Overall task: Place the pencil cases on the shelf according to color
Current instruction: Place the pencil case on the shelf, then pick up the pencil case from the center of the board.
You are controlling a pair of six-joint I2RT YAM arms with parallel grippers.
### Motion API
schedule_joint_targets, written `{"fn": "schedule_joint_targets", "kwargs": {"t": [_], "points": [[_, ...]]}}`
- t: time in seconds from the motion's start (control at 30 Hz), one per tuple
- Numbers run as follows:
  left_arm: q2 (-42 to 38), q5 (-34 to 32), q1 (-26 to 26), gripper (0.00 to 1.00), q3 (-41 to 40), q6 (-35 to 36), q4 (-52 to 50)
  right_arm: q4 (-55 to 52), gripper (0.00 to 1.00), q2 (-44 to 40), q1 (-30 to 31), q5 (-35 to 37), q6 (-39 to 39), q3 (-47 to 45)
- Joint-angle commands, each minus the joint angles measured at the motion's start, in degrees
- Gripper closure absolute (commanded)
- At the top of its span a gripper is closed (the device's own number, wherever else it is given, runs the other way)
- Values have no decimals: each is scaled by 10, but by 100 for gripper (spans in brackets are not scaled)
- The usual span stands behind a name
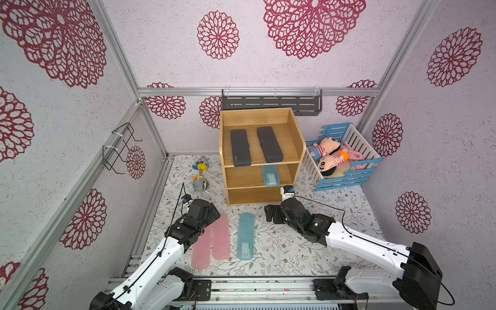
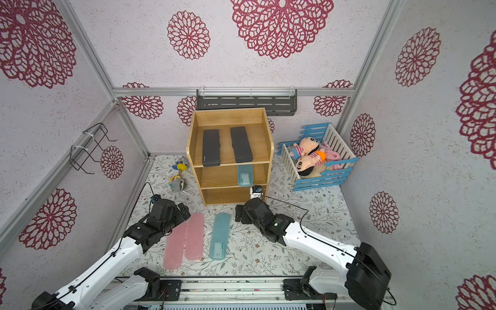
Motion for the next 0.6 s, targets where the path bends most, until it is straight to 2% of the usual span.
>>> {"fn": "schedule_joint_targets", "kwargs": {"t": [0.0,0.13,0.33,0.57], "points": [[-1,21,22,3,-12,-7,-6,24,1,31,53,17,106,-26],[-3,33,34,3,-15,-18,-14,42,1,117,112,20,140,7],[-5,37,36,3,-17,-31,-28,-10,1,229,159,35,126,91],[-3,46,35,3,-8,-31,-43,-40,1,282,183,42,130,126]]}}
